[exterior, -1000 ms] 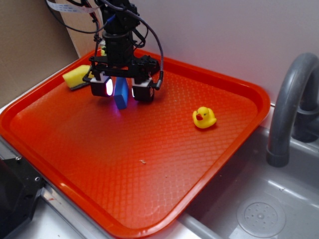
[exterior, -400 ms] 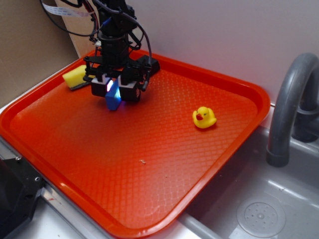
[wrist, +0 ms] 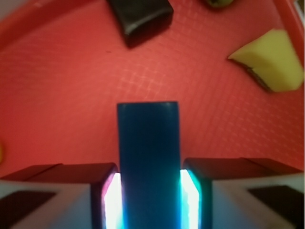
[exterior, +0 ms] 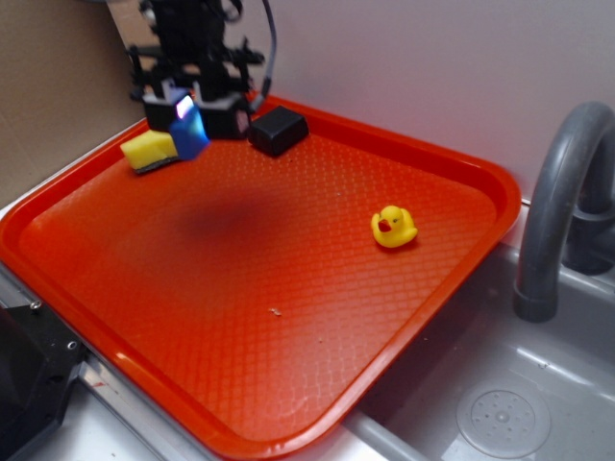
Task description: Grab the blue block.
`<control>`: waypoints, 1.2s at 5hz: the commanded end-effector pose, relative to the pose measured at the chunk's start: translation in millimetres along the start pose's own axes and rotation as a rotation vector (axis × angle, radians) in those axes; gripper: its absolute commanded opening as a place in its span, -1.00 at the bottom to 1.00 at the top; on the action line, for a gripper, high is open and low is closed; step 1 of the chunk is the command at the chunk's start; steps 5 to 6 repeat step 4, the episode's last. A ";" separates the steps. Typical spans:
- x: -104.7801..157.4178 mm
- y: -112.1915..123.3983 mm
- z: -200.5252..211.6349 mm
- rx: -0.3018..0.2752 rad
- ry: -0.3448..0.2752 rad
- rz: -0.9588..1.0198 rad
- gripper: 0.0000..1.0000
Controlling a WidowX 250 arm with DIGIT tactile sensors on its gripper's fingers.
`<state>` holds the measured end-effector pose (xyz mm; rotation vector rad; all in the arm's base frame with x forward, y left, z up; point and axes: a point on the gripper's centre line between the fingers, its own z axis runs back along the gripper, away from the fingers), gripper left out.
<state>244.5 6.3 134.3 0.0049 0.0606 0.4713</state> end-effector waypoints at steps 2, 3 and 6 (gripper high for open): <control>-26.8 10.8 97.1 -0.191 -0.209 -0.189 -1.00; -31.3 11.1 102.3 -0.175 -0.282 -0.241 -1.00; -20.2 14.6 93.2 -0.214 -0.225 -0.284 -1.00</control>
